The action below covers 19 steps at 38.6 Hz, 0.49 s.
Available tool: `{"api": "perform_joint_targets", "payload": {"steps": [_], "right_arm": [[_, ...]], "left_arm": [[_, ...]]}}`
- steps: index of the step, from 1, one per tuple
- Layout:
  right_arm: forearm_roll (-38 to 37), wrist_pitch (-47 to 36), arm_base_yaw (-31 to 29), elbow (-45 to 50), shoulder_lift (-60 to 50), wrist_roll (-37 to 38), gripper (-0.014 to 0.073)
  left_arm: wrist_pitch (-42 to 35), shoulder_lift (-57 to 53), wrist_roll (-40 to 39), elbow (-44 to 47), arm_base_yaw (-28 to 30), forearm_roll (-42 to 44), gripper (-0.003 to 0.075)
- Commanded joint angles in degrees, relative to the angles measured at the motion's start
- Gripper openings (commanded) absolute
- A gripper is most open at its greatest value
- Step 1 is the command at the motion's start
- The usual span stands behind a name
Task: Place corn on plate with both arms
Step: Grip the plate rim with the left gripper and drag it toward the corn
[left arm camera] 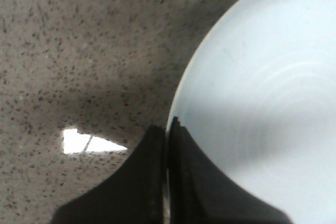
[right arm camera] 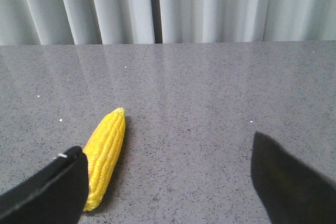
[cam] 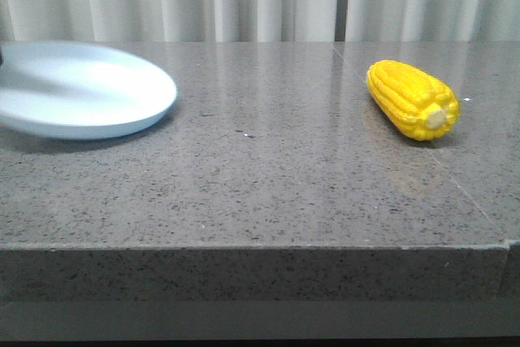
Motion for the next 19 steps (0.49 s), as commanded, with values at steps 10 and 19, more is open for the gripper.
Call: {"api": "perform_joint_targets", "payload": {"steps": [10, 19], "right_arm": [[0.09, -4.17, -0.33, -2.07, 0.7, -0.31, 0.0647], [0.09, -4.17, -0.33, -2.07, 0.7, -0.31, 0.0647]], "left_arm": [[-2.22, -2.86, 2.1, -5.14, -8.05, -11.67, -0.002], [-4.81, 2.76, 2.1, -5.14, -14.22, -13.77, -0.002]]}}
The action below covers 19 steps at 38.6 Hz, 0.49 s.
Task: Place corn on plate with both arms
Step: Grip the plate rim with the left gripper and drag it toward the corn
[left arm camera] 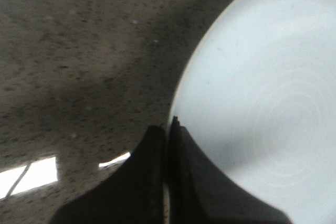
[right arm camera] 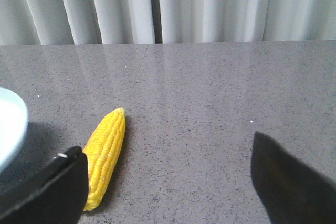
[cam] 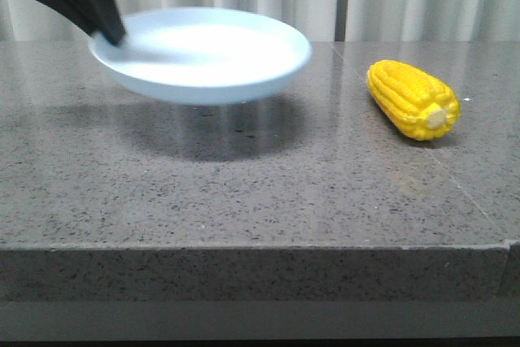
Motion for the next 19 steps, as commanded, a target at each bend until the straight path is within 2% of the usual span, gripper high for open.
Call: {"api": "perform_joint_targets", "payload": {"steps": [1, 9, 11, 19], "right_arm": [[0.09, -4.17, -0.33, -2.07, 0.7, -0.31, 0.0647], [0.09, -4.17, -0.33, -2.07, 0.7, -0.31, 0.0647], [0.09, -4.17, -0.33, -2.07, 0.7, -0.31, 0.0647], [0.09, -4.17, -0.33, -2.07, 0.7, -0.31, 0.0647]], "left_arm": [[-3.29, -0.09, 0.16, -1.85, -2.19, -2.17, -0.002], [-2.92, 3.01, 0.16, -1.85, -2.6, -2.06, 0.0005], [-2.8, 3.45, 0.16, -1.85, -2.6, -1.94, 0.0039], [-3.41, 2.07, 2.7, -2.42, -2.6, -1.72, 0.0271]]}}
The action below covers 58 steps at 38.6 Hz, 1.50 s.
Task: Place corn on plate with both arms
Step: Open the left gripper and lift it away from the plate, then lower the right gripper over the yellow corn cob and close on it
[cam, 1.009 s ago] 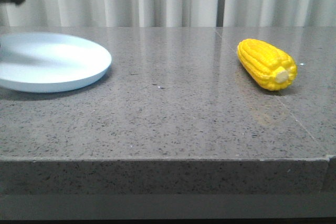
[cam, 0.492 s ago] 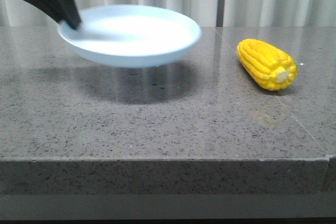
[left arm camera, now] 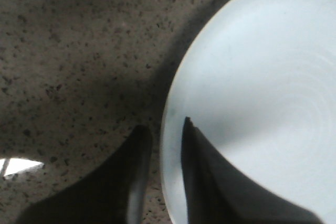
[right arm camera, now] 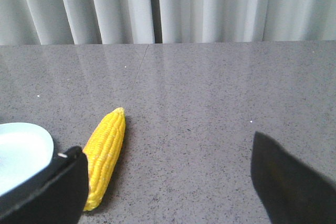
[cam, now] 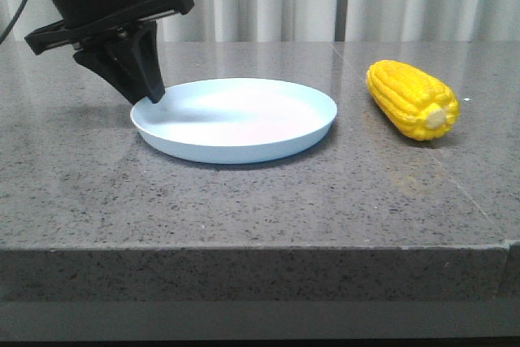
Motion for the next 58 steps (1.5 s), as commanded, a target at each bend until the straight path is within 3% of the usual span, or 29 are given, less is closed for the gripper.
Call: {"api": "perform_joint_targets", "payload": {"steps": [1, 9, 14, 17, 27, 36, 46, 58], "right_arm": [[0.09, -4.26, -0.33, -2.07, 0.7, -0.31, 0.0647], [0.09, -4.26, -0.33, -2.07, 0.7, -0.31, 0.0647], [0.09, -4.26, -0.33, -2.07, 0.7, -0.31, 0.0647], [0.09, -4.26, -0.33, -2.07, 0.7, -0.31, 0.0647], [0.09, -4.26, -0.33, -2.07, 0.7, -0.31, 0.0647], [0.09, -4.26, -0.33, -2.07, 0.7, -0.31, 0.0647], [0.09, -4.26, -0.33, -2.07, 0.7, -0.31, 0.0647], [0.09, -4.26, -0.33, -2.07, 0.7, -0.31, 0.0647]], "left_arm": [[-2.35, -5.11, 2.67, -2.59, -0.34, -1.28, 0.0292], [-3.06, -14.18, 0.26, -2.84, 0.2, 9.55, 0.0293], [0.5, -17.84, -6.58, -2.84, 1.3, 22.52, 0.0204], [2.06, -19.72, -7.89, -2.08, 2.33, 25.88, 0.0135], [-3.23, -30.01, -7.89, 9.16, 7.66, 26.32, -0.002], [-11.09, -43.65, -7.89, 22.51, 11.95, 26.32, -0.002], [-27.31, -64.95, -7.89, 40.07, 11.95, 26.32, -0.002], [-33.39, -85.9, -7.51, 53.51, 11.95, 26.56, -0.002]]}}
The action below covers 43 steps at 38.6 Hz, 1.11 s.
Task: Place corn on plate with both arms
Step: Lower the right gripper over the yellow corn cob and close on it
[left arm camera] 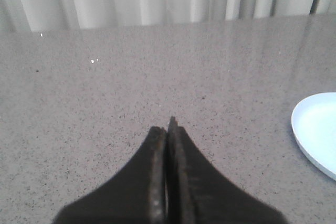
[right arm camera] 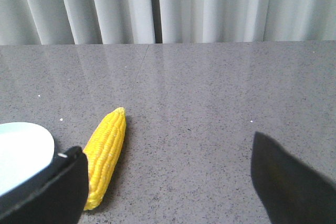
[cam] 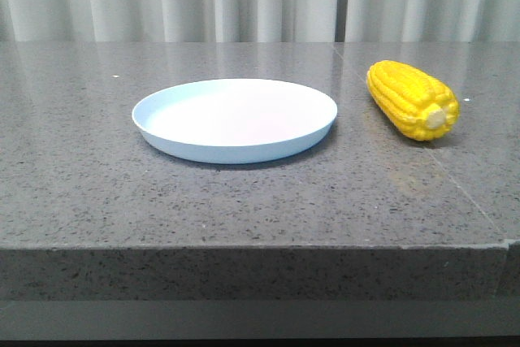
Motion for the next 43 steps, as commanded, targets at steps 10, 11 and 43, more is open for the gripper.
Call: {"api": "perform_joint_targets", "payload": {"steps": [10, 11, 43], "right_arm": [[0.09, -4.26, -0.33, -2.07, 0.7, -0.31, 0.0647], [0.09, -4.26, -0.33, -2.07, 0.7, -0.31, 0.0647], [10.08, 12.4, -0.03, -25.1, 37.9, -0.26, 0.0592]], "left_arm": [[-8.85, -16.38, -0.31, 9.01, 0.06, 0.9, -0.002], [-8.85, -17.16, -0.31, 9.36, 0.06, 0.9, -0.002], [-8.22, -18.69, -0.31, 10.2, 0.06, 0.9, -0.002]]}}
